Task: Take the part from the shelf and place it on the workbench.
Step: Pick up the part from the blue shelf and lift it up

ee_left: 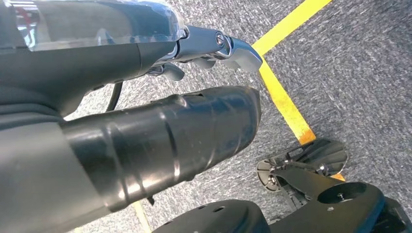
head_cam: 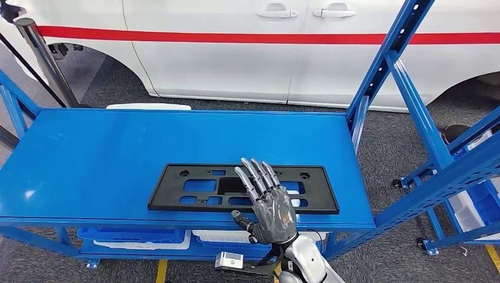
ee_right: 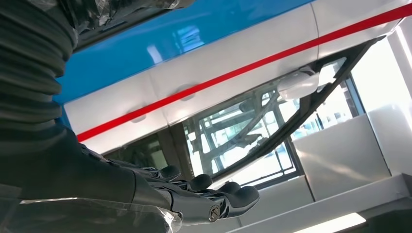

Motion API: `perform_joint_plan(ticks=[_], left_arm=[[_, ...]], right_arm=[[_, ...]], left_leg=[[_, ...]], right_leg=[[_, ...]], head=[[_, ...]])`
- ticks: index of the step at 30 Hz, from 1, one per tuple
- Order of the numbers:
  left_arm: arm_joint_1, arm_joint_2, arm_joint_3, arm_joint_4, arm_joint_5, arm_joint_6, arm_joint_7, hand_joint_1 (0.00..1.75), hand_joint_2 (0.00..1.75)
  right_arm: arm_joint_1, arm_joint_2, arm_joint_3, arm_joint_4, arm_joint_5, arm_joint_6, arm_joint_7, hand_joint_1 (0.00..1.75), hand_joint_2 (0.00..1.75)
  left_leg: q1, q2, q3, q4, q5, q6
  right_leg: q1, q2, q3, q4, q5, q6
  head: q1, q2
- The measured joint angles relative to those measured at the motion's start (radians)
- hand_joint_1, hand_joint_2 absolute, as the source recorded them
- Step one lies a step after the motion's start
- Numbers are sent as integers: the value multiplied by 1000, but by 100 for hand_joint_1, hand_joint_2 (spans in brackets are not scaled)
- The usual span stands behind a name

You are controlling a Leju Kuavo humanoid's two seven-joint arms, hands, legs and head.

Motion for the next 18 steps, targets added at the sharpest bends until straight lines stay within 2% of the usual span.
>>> perform_joint_plan(ticks=[9,18], left_arm=[[0,0,0,0,-3,6,-7,0,0],[0,0,1,0,0,15,-8,0,0]], right_arm=[[13,-19,-40,-45,44,0,21,0,175],[9,-75,-40,-118,86,0,76,0,175]], left_leg=[[0,0,2,-1,1,-1],[0,0,2,-2,1,-1]], right_leg=[[0,0,0,3,-1,-1],[0,0,0,3,-1,-1]], head=[[0,0],[0,0]])
